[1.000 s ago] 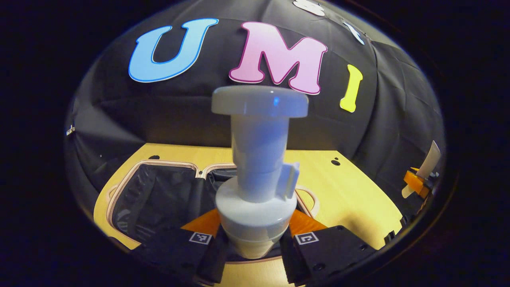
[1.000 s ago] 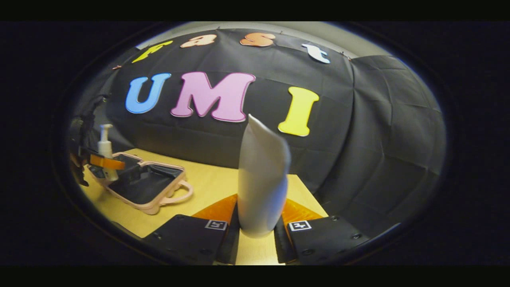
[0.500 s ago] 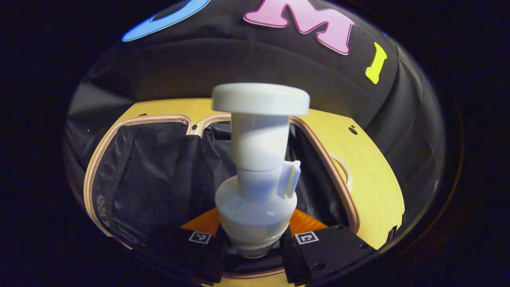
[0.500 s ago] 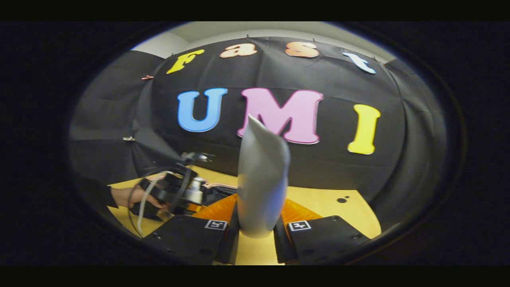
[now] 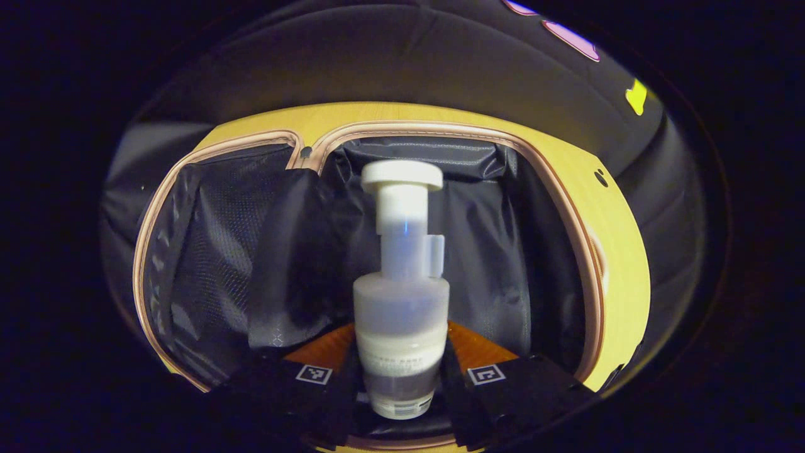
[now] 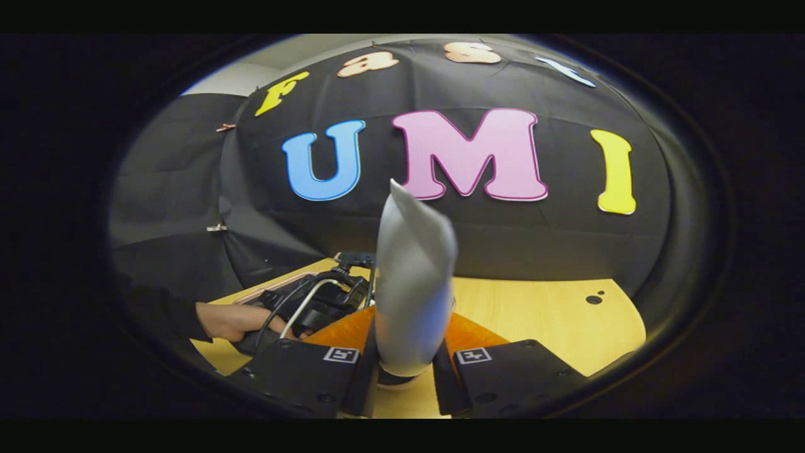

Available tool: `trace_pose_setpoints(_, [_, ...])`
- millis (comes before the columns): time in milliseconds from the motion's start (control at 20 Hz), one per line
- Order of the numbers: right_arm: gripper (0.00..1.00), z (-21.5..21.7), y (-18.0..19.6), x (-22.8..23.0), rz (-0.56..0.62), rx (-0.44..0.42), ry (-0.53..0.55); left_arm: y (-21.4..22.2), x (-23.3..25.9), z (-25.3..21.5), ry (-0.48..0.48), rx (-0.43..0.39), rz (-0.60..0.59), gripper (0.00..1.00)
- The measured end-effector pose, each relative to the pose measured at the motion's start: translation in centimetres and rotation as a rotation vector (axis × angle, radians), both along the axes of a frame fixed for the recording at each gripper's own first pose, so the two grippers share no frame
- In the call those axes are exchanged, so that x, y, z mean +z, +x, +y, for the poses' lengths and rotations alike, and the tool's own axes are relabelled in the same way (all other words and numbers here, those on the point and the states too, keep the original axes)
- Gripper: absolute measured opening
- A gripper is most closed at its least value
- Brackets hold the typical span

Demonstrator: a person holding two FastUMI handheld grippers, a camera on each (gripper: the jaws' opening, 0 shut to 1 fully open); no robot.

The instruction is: First open the suitcase, pack the skin care products into it, and then close the suitcase.

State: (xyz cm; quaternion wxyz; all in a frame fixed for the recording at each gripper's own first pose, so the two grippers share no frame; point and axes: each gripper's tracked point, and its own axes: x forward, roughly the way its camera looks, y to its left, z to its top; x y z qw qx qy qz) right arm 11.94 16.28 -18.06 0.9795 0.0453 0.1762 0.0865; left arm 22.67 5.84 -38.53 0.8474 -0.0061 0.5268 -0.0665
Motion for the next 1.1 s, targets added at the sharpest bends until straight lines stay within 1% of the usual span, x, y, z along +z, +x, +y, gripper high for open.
trace_pose_setpoints(50, [0.41,-0.2,0.4,-0.4,0.021,-0.012,0.005,0.3,0.2,-0.4,-0.030,0.022,-0.009,0.63])
trace_pose_setpoints(100, [0.41,-0.5,0.9,-0.8,0.036,-0.021,-0.007,0.0,1.1,-0.6,-0.064,0.041,-0.036,0.65])
trace_pose_setpoints(150, [0.41,-0.8,1.4,-1.3,0.052,-0.026,-0.028,-0.3,2.3,-0.3,-0.084,0.060,-0.071,0.75])
trace_pose_setpoints(300, [0.40,0.3,2.7,-4.1,0.141,-0.016,-0.031,-1.5,8.1,2.4,-0.138,0.126,-0.283,0.86])
trace_pose_setpoints(350, [0.41,0.9,3.2,-5.3,0.174,-0.015,-0.026,-2.4,10.1,3.9,-0.138,0.138,-0.350,0.94])
trace_pose_setpoints(400, [0.41,1.5,3.7,-6.5,0.205,-0.015,-0.027,-3.6,12.1,5.4,-0.123,0.151,-0.408,0.96])
trace_pose_setpoints(500, [0.41,3.0,4.4,-9.4,0.290,-0.020,-0.009,-6.4,15.1,8.5,-0.087,0.180,-0.484,0.96])
trace_pose_setpoints(600, [0.41,4.1,4.7,-12.8,0.389,-0.034,0.015,-9.3,16.7,10.2,-0.093,0.200,-0.496,0.96])
trace_pose_setpoints(700, [0.41,4.1,4.8,-16.3,0.488,-0.054,0.008,-12.0,17.8,10.7,-0.132,0.197,-0.481,0.96])
trace_pose_setpoints(750, [0.41,4.1,4.5,-17.8,0.542,-0.068,0.016,-13.2,18.2,11.4,-0.127,0.205,-0.479,0.96])
trace_pose_setpoints(800, [0.41,4.1,4.2,-18.9,0.594,-0.083,0.023,-13.8,18.7,12.2,-0.122,0.208,-0.490,0.96])
trace_pose_setpoints(900, [0.41,5.0,3.5,-21.8,0.714,-0.117,0.050,-14.9,19.6,13.1,-0.113,0.187,-0.503,0.96])
trace_pose_setpoints(950, [0.41,5.3,3.3,-22.2,0.749,-0.137,0.066,-15.2,19.8,14.0,-0.099,0.180,-0.509,0.96])
trace_pose_setpoints(1000, [0.41,5.3,4.2,-23.1,0.755,-0.177,0.079,-15.5,19.8,14.6,-0.084,0.186,-0.499,0.96])
trace_pose_setpoints(1050, [0.34,5.3,4.3,-23.4,0.774,-0.202,0.085,-15.6,19.8,14.9,-0.087,0.186,-0.494,0.96])
trace_pose_setpoints(1100, [0.33,5.1,4.3,-22.9,0.780,-0.218,0.092,-15.7,20.0,14.9,-0.095,0.186,-0.494,0.96])
